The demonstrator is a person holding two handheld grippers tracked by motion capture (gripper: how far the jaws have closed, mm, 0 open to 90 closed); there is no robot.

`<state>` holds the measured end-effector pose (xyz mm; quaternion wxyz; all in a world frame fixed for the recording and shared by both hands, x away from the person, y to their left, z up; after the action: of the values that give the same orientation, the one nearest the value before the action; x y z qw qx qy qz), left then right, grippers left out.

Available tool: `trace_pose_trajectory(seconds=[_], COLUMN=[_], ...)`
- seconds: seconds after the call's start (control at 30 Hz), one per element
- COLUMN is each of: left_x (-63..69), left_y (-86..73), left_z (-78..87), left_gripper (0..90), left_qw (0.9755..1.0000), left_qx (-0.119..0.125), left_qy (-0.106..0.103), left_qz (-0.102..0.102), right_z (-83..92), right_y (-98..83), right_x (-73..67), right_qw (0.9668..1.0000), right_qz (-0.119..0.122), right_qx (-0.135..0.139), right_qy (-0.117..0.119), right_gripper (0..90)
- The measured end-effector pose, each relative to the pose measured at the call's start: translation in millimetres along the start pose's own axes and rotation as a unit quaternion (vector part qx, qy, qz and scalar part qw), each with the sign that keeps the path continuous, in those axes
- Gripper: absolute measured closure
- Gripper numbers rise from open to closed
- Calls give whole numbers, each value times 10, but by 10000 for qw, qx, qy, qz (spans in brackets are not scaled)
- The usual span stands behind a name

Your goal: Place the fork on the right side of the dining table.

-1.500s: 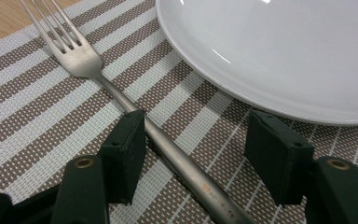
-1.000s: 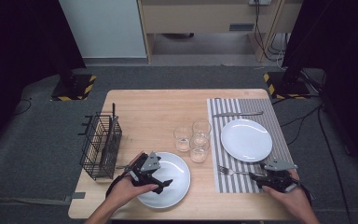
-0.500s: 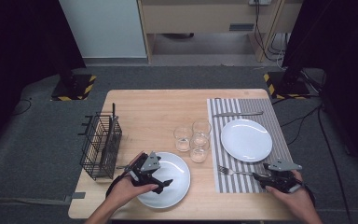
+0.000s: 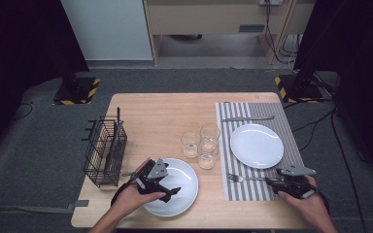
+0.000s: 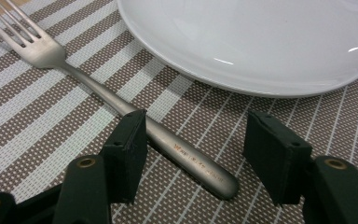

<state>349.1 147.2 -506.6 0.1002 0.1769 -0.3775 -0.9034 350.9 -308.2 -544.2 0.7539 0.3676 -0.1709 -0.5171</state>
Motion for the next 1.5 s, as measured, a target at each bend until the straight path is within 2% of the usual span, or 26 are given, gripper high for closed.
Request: trace_pose_trajectory(seconds=[0.33, 0.63, 1.2, 1.5], left_x=[-1, 5, -1, 4], left_y=[-2, 2, -1, 2], left_z=[0, -7, 5, -2], left_gripper=[43, 44, 44, 44], left_qw=[10000, 10000, 10000, 10000], left_qx=[-10, -9, 2, -5], left_qy=[4, -10, 6, -1], left_qz=[-8, -13, 1, -8], right_z=[10, 28, 14, 50], right_y=[0, -12, 19, -4], right_x=[40, 83, 85, 123], right_qw=[10000, 9998, 9998, 9997], right_qz=[-33, -173, -158, -167], right_qx=[-11, 3, 26, 18], right_qy=[-78, -111, -75, -149], right_gripper=[401, 401, 388, 389])
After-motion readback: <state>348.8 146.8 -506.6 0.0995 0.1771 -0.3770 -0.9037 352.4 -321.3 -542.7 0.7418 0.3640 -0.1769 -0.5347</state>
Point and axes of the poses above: each handheld gripper's, and its own axes: z roughly backward along the jaws, y roughly out of its top, x roughly to its right, the point moved 2 cm from there along -z, roughly forward along the jaws, and after that the axes turned 15 degrees about -z, right-handed, at the moved point
